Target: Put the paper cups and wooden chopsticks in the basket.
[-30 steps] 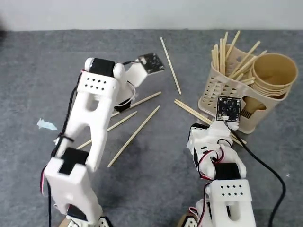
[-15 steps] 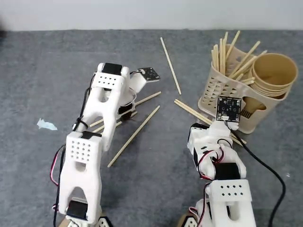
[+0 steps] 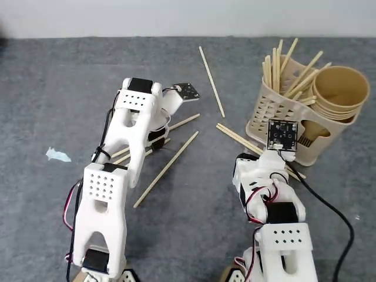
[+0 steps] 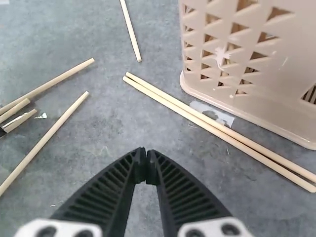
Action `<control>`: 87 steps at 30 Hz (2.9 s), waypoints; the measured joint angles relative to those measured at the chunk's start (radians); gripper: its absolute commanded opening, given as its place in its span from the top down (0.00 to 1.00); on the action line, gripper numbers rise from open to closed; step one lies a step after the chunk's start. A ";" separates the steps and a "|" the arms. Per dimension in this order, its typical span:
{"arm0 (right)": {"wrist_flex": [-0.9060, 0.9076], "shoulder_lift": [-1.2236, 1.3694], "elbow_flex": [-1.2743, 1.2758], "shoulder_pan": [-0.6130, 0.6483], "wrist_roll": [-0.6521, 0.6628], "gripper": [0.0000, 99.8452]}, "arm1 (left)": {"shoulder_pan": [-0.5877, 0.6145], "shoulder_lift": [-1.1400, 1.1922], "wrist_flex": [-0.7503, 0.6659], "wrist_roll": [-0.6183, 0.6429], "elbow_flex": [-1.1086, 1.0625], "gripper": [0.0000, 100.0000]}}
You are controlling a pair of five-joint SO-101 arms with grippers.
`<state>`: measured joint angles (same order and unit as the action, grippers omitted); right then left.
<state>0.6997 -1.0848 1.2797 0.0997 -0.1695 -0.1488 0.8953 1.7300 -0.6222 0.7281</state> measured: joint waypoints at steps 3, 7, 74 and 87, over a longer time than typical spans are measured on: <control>0.000 0.000 0.000 0.000 0.000 0.98 | 0.000 0.000 -0.006 0.000 0.000 0.80; 0.000 0.000 0.000 0.000 0.003 0.98 | 0.011 0.000 -0.005 0.005 0.012 0.79; 0.000 0.000 0.000 0.000 0.006 0.98 | -0.189 -0.359 0.008 0.158 0.213 0.99; 0.012 0.000 0.051 -0.037 0.112 0.99 | -0.273 -0.603 -0.259 0.356 0.307 0.99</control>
<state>0.7119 -1.0848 1.3303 0.0629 -0.0575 -0.4219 0.2923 1.4707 -0.2662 1.0349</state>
